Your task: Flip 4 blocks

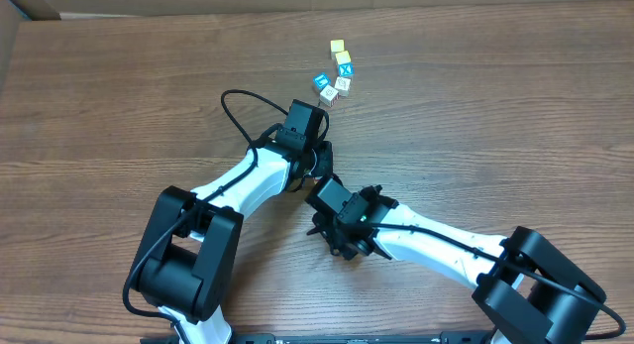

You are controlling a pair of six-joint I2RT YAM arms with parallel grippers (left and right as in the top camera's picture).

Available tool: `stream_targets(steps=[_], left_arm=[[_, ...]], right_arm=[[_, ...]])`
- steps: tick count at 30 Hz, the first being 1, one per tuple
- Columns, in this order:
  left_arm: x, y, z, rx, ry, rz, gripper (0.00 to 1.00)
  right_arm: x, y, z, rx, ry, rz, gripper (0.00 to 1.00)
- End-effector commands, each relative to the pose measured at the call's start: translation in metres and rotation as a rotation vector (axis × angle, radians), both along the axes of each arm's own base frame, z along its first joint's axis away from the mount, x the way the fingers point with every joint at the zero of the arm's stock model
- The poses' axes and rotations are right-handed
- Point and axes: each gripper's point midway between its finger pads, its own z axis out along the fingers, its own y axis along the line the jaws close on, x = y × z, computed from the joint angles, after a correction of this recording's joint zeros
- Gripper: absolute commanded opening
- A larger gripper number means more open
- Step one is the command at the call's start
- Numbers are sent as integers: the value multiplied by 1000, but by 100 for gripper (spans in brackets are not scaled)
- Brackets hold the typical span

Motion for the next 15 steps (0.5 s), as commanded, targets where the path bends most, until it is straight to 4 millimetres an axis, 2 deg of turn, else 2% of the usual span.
stream_targets(steps=[1, 5, 7, 9, 12, 15], left_arm=[[5, -2, -2, -3, -2, -11, 4], [5, -2, -2, -3, -4, -10, 4], [7, -3, 0, -6, -8, -9, 4], [11, -4, 5, -9, -17, -7, 4], [23, -7, 21, -18, -39, -3, 4], [38, -6, 45, -16, -61, 14, 4]], right_arm=[[-3, 9, 1, 13, -10, 20, 4], [-6, 12, 1, 24, -1, 34, 4], [-8, 18, 5, 44, -9, 95, 4], [-2, 27, 15, 56, -76, 211, 4], [9, 38, 42, 54, -199, 389, 4], [23, 36, 71, -19, -301, 567, 4]])
